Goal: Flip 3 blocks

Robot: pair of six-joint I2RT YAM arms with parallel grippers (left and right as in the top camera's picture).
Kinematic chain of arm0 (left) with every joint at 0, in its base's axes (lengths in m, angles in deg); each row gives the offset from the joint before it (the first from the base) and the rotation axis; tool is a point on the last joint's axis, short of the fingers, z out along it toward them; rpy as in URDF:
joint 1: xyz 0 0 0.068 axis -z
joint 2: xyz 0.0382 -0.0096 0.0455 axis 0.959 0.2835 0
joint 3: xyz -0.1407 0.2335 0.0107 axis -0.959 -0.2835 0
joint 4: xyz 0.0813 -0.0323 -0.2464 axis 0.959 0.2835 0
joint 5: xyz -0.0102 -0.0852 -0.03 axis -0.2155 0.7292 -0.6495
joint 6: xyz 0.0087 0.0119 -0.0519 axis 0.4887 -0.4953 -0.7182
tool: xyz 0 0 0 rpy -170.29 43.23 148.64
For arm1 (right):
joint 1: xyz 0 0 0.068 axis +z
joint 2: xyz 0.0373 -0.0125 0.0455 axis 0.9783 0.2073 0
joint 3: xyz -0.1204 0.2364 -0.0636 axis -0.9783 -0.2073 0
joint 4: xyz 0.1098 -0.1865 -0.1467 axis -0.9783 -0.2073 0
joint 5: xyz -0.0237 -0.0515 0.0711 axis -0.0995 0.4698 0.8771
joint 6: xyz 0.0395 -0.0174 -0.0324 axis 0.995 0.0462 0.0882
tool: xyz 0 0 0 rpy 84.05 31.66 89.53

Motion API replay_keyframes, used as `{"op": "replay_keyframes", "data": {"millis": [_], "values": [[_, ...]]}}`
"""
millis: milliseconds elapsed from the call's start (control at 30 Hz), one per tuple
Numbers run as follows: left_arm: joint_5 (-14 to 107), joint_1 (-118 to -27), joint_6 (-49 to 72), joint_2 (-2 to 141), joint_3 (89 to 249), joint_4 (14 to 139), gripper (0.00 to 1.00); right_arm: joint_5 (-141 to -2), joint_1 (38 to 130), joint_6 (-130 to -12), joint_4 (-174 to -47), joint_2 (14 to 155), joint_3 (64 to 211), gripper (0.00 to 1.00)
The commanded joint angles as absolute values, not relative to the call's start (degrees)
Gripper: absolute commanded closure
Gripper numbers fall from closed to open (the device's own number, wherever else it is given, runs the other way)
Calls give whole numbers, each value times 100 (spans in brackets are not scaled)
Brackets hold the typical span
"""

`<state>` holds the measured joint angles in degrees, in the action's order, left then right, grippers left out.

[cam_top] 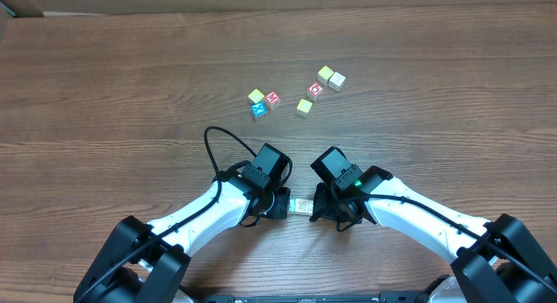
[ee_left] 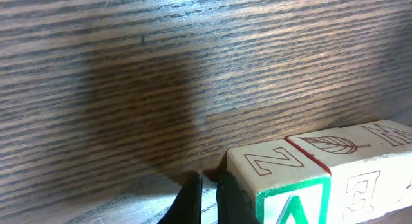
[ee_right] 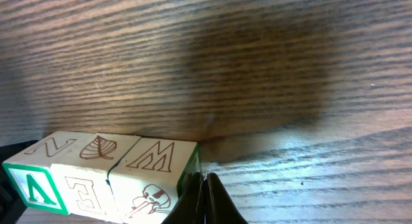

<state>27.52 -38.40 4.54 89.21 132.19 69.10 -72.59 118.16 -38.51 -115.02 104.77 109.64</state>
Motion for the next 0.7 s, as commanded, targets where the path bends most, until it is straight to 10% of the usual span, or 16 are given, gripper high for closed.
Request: {"op": "replay_keyframes", "data": {"millis": [0, 667], "values": [[2778, -3864, 510, 9022, 13204, 6971, 96, -7173, 11816, -3849, -11404, 10497, 10929, 96], [2824, -3862, 1192, 9022, 13204, 7012, 96, -7154, 11822, -4093, -11325, 10497, 10929, 96]]}}
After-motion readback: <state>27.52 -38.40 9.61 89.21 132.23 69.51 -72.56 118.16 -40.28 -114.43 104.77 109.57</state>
